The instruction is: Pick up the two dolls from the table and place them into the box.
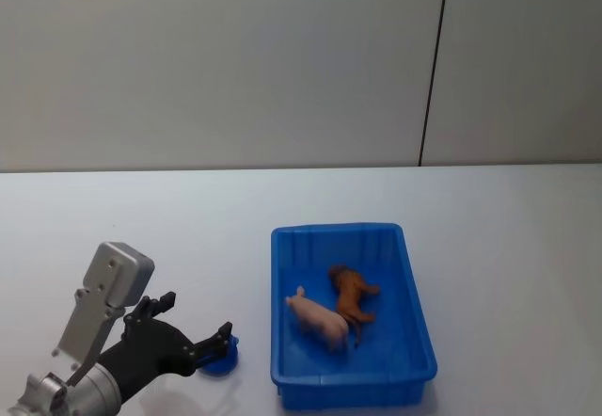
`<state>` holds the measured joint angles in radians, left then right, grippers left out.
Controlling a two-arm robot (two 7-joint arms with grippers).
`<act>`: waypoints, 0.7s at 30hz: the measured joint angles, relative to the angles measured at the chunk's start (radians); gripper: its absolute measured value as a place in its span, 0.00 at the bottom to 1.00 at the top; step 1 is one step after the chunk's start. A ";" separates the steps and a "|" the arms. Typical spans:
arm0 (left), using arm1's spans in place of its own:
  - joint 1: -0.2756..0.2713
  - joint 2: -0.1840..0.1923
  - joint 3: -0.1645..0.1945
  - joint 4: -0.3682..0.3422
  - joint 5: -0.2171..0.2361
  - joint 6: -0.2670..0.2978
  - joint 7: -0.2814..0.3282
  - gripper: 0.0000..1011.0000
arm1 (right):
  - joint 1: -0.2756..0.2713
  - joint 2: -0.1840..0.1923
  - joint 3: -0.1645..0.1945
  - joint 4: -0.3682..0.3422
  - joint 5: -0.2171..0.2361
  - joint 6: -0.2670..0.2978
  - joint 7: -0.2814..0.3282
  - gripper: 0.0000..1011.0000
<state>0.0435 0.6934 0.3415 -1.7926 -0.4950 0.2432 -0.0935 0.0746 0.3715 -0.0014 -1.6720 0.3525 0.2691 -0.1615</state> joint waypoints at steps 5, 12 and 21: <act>-0.020 -0.018 0.004 0.033 0.028 0.001 -0.024 0.99 | -0.001 0.000 0.001 0.000 0.000 -0.002 -0.002 0.99; -0.038 -0.032 0.008 0.068 0.049 0.017 -0.079 0.99 | -0.002 0.001 0.002 0.000 0.001 -0.003 -0.005 0.99; -0.051 -0.042 0.011 0.103 0.054 0.033 -0.142 0.99 | -0.002 0.002 0.003 0.000 0.001 -0.005 -0.006 0.99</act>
<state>-0.0078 0.6510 0.3528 -1.6893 -0.4407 0.2761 -0.2360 0.0723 0.3732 0.0018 -1.6721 0.3540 0.2645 -0.1677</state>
